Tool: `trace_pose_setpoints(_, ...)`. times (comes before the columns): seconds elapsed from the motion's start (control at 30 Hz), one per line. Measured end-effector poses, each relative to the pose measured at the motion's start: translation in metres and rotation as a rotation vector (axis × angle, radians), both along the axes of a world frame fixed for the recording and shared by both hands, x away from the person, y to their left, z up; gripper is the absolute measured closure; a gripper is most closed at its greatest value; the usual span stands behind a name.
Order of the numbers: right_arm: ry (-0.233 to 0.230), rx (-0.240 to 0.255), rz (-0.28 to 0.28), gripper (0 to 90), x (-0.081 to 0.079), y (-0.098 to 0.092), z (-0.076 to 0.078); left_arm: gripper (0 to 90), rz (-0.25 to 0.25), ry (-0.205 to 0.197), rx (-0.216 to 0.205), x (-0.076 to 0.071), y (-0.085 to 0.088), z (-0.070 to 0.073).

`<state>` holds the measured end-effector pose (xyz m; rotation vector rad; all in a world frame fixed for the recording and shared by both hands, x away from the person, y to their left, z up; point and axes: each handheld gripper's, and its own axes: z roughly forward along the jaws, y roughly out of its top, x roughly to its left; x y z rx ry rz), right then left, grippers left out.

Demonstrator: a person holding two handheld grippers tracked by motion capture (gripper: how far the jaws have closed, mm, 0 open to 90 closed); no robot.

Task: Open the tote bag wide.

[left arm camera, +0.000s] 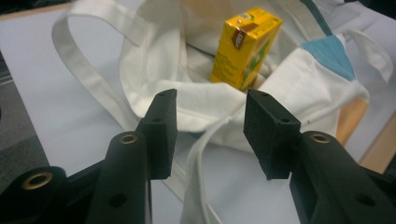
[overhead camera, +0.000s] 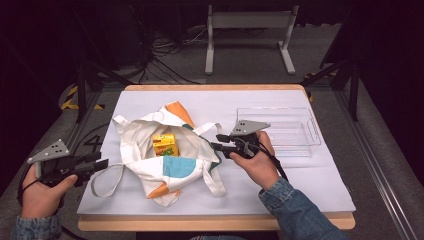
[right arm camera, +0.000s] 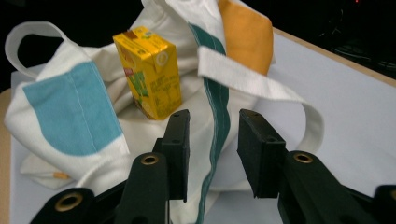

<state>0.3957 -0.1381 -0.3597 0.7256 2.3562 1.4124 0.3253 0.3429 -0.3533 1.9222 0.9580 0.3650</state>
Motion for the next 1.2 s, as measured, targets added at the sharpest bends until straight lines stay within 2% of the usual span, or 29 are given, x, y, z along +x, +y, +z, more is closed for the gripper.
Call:
trace_pose_setpoints(0.1,-0.014,0.011,0.003,63.9,0.003,0.005,0.005,54.9,0.021,-0.016,-0.015,0.005,-0.001,0.0)
trace_pose_setpoints(0.2,-0.027,0.032,0.012,61.1,0.008,0.012,0.01,52.7,0.058,-0.053,0.008,0.012,-0.004,0.0)
trace_pose_setpoints(0.27,-0.033,0.04,0.017,59.4,0.011,0.016,0.012,49.4,0.069,-0.071,0.0,0.018,-0.007,-0.002)
trace_pose_setpoints(0.43,-0.053,0.04,0.029,53.6,0.018,0.028,0.013,49.2,0.074,-0.079,-0.012,0.035,-0.012,-0.008)
trace_pose_setpoints(0.53,-0.061,0.046,0.04,44.1,0.022,0.038,0.009,49.3,0.077,-0.08,-0.026,0.042,-0.014,-0.011)
trace_pose_setpoints(0.7,-0.057,0.024,0.046,42.9,0.029,0.049,0.002,46.9,0.085,-0.09,-0.026,0.051,-0.016,-0.014)
trace_pose_setpoints(0.8,-0.073,-0.006,0.052,47.5,0.034,0.056,-0.001,46.4,0.098,-0.088,-0.033,0.058,-0.015,-0.018)
trace_pose_setpoints(0.93,-0.074,-0.075,0.048,77.7,0.041,0.057,-0.002,46.7,0.112,-0.08,-0.034,0.065,-0.013,-0.024)
trace_pose_setpoints(0.97,-0.074,-0.075,0.048,77.7,0.041,0.057,-0.002,46.7,0.116,-0.078,-0.032,0.066,-0.013,-0.025)
trace_pose_setpoints(1.0,-0.066,-0.101,0.03,83.2,0.043,0.054,-0.003,46.6,0.12,-0.076,-0.028,0.068,-0.013,-0.027)
trace_pose_setpoints(1.03,-0.063,-0.11,0.022,83.8,0.045,0.053,-0.004,46.4,0.123,-0.075,-0.025,0.07,-0.013,-0.028)
trace_pose_setpoints(1.2,-0.035,-0.11,-0.009,84.5,0.046,0.044,-0.008,45.1,0.14,-0.074,0.0,0.078,-0.015,-0.033)
